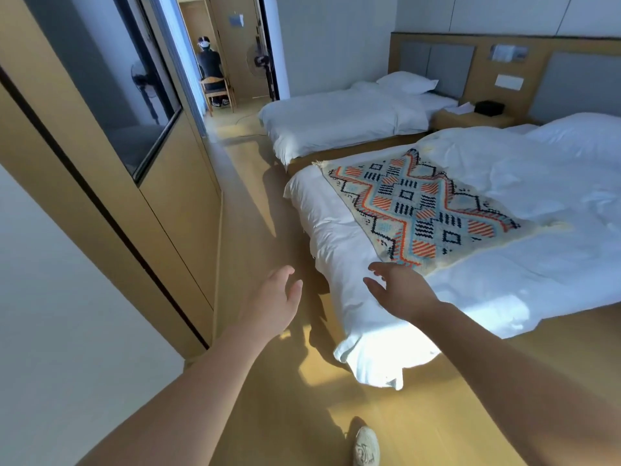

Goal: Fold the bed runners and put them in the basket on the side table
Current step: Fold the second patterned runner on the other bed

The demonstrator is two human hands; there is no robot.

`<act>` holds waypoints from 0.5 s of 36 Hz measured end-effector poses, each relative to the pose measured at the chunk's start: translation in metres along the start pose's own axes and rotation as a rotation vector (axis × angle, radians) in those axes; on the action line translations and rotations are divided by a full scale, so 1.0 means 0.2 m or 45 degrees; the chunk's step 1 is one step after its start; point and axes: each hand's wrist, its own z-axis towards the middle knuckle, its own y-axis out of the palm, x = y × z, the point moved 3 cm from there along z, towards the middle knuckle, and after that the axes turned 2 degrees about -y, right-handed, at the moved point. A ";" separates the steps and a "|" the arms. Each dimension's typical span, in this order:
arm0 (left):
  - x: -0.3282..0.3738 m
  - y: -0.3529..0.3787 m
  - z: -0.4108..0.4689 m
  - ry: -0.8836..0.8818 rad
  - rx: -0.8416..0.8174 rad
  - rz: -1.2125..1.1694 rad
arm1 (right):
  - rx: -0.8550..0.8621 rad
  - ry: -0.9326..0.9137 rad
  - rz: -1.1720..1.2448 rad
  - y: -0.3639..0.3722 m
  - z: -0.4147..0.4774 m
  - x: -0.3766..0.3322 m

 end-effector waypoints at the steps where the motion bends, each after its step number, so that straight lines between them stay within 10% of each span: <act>1: 0.00 0.00 0.09 0.008 0.005 0.005 | 0.002 -0.003 -0.002 0.01 0.09 0.02; 18: 0.14 0.07 1.39 0.132 -0.035 0.081 | -0.071 0.115 0.068 0.02 1.25 0.38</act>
